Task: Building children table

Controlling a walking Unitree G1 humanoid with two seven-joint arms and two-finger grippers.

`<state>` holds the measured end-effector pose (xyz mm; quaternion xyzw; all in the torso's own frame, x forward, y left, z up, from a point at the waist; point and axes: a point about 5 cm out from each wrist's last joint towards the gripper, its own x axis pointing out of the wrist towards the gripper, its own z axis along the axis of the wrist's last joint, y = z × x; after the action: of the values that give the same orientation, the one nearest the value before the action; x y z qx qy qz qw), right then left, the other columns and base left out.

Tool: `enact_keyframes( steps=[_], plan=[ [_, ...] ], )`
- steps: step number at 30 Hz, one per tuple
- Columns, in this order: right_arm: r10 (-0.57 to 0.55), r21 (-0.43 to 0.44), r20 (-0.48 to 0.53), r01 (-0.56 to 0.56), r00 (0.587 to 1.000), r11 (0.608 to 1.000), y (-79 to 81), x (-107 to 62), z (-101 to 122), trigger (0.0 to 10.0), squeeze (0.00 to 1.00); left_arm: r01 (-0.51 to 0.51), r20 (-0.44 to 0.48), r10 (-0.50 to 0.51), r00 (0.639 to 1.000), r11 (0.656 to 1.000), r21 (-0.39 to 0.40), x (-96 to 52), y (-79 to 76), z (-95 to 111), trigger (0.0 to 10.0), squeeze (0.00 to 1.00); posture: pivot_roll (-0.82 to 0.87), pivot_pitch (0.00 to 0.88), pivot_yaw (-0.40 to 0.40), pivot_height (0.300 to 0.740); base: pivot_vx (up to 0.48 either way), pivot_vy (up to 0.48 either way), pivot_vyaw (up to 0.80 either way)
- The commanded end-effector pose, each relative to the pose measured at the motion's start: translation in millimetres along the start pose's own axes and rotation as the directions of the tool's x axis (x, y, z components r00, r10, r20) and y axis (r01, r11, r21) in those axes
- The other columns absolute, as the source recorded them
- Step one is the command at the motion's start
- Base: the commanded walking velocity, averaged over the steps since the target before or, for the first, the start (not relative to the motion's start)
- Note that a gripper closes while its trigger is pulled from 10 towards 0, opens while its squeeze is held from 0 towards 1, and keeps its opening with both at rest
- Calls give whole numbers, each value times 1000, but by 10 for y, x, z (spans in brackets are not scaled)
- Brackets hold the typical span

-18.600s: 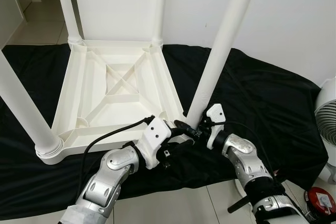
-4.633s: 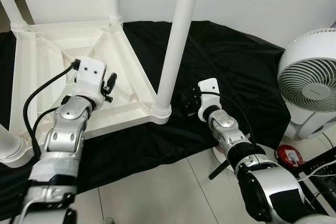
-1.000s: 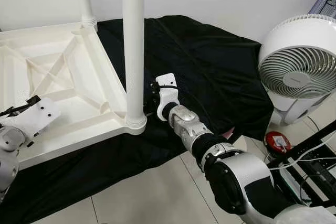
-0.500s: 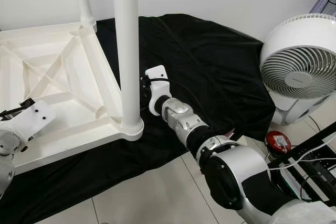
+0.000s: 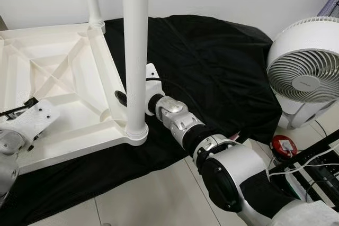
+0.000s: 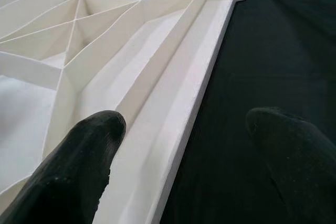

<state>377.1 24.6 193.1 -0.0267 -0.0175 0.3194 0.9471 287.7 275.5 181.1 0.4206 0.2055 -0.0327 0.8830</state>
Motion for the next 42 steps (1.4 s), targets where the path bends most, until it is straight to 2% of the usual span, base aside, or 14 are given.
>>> enact_keyframes(
  steps=[1, 2, 4, 7, 10, 11, 14, 25, 28, 30, 31, 36, 38, 42],
  plan=[
    [-104, 18, 12, 104, 994, 994, -148, -56, -59, 10000, 0, -32, 62, 37, 997, 996, -82, 52, -43, 81, 10000, 0, 156, 100, -112, 740, 0, 0, 0],
    [-174, 38, 28, 173, 984, 984, -248, -93, -70, 10000, 0, -66, 129, 95, 987, 975, -210, 77, 15, 209, 10000, 0, 156, 98, -111, 740, 0, 0, 0],
    [-198, 48, 32, 197, 980, 979, -284, -109, -80, 10000, 0, -76, 148, 116, 982, 965, -251, 86, 34, 246, 10000, 0, 156, 98, -111, 740, 0, 0, 0],
    [-258, 52, 68, 254, 964, 966, -397, -188, -131, 10000, 0, -40, 249, 121, 961, 951, -307, 79, -32, 390, 10000, 0, 158, 92, -112, 740, 0, 0, 0],
    [-276, 77, 123, 268, 953, 960, -509, -303, -203, 10000, 0, 11, 347, 111, 931, 944, -330, 45, -145, 539, 10000, 0, 165, 83, -113, 740, 0, 0, 0],
    [-276, 77, 123, 268, 953, 960, -509, -303, -203, 10000, 0, 11, 347, 111, 931, 944, -330, 45, -145, 539, 10000, 0, 165, 83, -113, 740, 0, 0, 0],
    [-293, 101, 161, 280, 942, 955, -653, -565, -449, 10000, 0, 73, 455, 125, 882, 917, -393, -4, -244, 726, 10000, 0, 155, 74, -112, 740, 0, 0, 0],
    [-275, 85, 236, 262, 932, 961, -679, -926, -668, 10000, 0, 90, 503, 137, 853, 912, -401, 6, -266, 775, 10000, 0, 144, 77, -107, 740, 0, 0, 0],
    [-190, 55, 285, 182, 939, 982, -578, -1187, -705, 10000, 0, 17, 468, 256, 846, 864, -503, 2, -92, 702, 10000, 0, 147, 78, -109, 740, 0, 0, 0],
    [-170, 51, 291, 162, 942, 986, -551, -1228, -705, 10000, 0, 2, 452, 280, 847, 848, -530, 6, -64, 677, 10000, 0, 147, 78, -109, 740, 0, 0, 0],
    [-115, 35, 290, 110, 950, 993, -503, -1297, -709, 10000, 0, -36, 435, 313, 844, 842, -538, -4, -29, 641, 10000, 0, 146, 78, -108, 740, 0, 0, 0],
    [-28, 18, 280, 23, 960, 1000, -448, -1418, -713, 10000, 0, -62, 424, 341, 839, 834, -548, -31, -13, 601, 10000, 0, 150, 80, -111, 740, 0, 0, 0],
    [75, -14, 259, -74, 963, 997, -447, -1512, -689, 10000, 0, -6, 464, 305, 832, 840, -542, -81, -80, 618, 10000, 0, 152, 83, -113, 740, 0, 0, 0],
    [180, -53, 230, -172, 957, 984, -457, -1528, -654, 10000, 0, 78, 528, 230, 818, 864, -497, -150, -154, 653, 10000, 0, 156, 82, -117, 740, 0, 0, 0]
  ],
)
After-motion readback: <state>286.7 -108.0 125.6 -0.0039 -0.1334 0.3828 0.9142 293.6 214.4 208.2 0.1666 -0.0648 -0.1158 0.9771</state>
